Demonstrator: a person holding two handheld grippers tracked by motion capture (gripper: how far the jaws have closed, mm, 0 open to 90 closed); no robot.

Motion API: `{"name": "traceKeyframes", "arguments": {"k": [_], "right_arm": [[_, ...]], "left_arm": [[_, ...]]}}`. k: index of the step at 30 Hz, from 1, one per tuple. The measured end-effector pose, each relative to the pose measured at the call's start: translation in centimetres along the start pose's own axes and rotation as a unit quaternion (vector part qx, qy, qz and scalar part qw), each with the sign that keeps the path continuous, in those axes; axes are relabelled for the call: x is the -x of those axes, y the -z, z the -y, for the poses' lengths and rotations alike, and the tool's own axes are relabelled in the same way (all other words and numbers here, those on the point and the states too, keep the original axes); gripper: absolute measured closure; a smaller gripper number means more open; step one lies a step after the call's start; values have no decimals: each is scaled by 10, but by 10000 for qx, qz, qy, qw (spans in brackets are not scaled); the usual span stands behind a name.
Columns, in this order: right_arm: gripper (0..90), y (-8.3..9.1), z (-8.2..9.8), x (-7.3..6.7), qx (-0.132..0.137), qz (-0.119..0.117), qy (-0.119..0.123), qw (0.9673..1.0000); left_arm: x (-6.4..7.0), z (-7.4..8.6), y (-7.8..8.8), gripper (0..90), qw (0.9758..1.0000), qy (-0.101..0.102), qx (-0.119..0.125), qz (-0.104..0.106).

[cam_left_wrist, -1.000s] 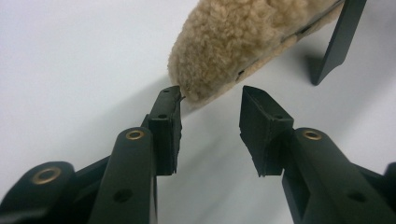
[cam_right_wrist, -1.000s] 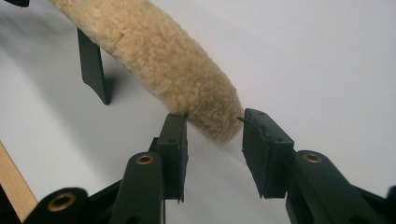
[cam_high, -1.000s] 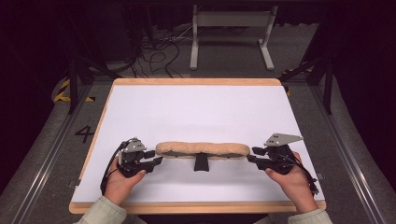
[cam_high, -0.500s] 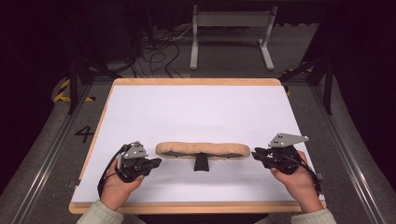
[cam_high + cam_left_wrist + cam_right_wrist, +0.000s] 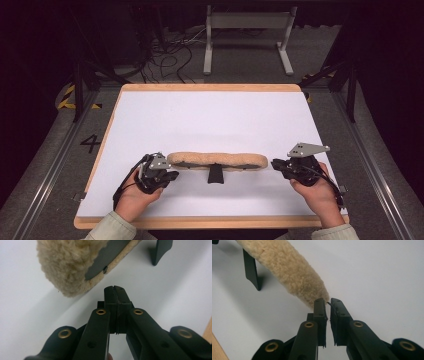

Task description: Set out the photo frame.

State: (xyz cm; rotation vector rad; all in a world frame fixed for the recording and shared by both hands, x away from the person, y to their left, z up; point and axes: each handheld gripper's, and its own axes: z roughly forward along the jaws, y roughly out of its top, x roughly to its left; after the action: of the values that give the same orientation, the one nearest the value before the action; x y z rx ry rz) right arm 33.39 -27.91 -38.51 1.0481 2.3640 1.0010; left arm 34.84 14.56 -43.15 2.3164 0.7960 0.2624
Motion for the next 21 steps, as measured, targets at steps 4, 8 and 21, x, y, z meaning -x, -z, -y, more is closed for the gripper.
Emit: {"name": "traceKeyframes", "arguments": {"k": [4, 8, 21], "right_arm": [[841, -1, 2, 2, -5, 28, -43, 10000], [847, -4, 3, 4, 23, 40, -102, 9999], [899, -8, 1, 6, 87, 77, -144, 9998]], "left_arm": [[-2, -2, -7, 900, 10000, 39, 42, -81], [-4, -3, -13, 900, 9998, 73, 86, -151], [-4, -6, -21, 900, 9995, 30, 86, -295]]}}
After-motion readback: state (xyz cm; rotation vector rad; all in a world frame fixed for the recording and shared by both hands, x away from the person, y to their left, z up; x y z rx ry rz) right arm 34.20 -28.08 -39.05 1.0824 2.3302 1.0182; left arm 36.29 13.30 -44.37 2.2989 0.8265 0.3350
